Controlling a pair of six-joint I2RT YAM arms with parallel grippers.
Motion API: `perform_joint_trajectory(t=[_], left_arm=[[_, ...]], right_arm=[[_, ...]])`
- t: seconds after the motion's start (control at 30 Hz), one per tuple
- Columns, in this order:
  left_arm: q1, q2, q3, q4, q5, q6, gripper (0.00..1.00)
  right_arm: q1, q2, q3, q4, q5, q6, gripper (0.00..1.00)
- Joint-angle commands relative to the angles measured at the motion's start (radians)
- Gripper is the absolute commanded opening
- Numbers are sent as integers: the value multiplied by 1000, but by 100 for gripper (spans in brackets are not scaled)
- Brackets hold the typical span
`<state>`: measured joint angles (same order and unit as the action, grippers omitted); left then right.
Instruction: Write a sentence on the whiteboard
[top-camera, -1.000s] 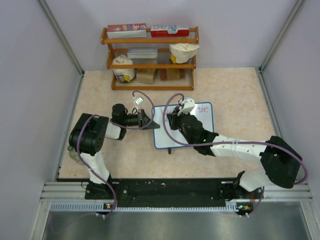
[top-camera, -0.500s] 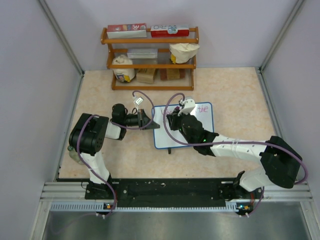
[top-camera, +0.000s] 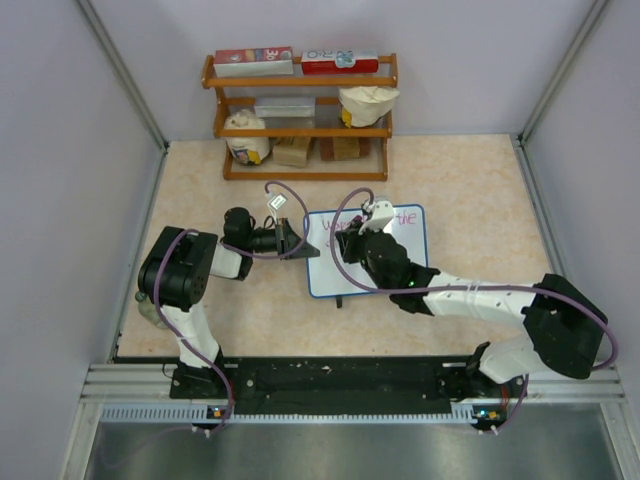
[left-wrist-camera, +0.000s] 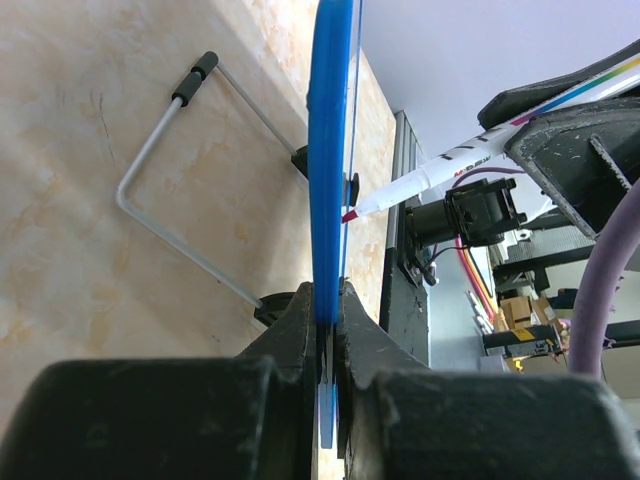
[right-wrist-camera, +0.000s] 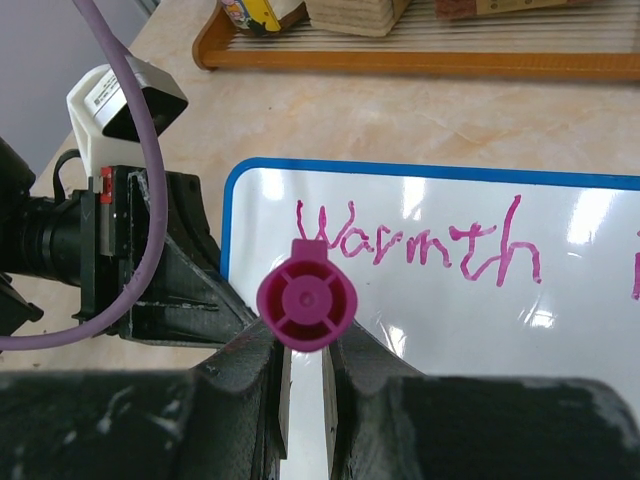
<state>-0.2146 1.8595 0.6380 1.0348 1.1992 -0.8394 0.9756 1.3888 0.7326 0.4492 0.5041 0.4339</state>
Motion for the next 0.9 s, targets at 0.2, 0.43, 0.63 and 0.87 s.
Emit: perform_joint_trajectory(t=[0.2,0.43,0.63,0.87], left_arm=[[1,9,9,28,-7,-12,0],[1,9,9,27,-6,-10,0],[1,7,11,27,-7,-10,0],[1,7,9,27,-9,-10,0]], right_arm=[[15,-34,-36,-38,31,8,0],[17,-34,-44,-30,13,11,0],[15,-28,-44,-10,-13,5,0],[15,-10,-35,17,-39,14,0]])
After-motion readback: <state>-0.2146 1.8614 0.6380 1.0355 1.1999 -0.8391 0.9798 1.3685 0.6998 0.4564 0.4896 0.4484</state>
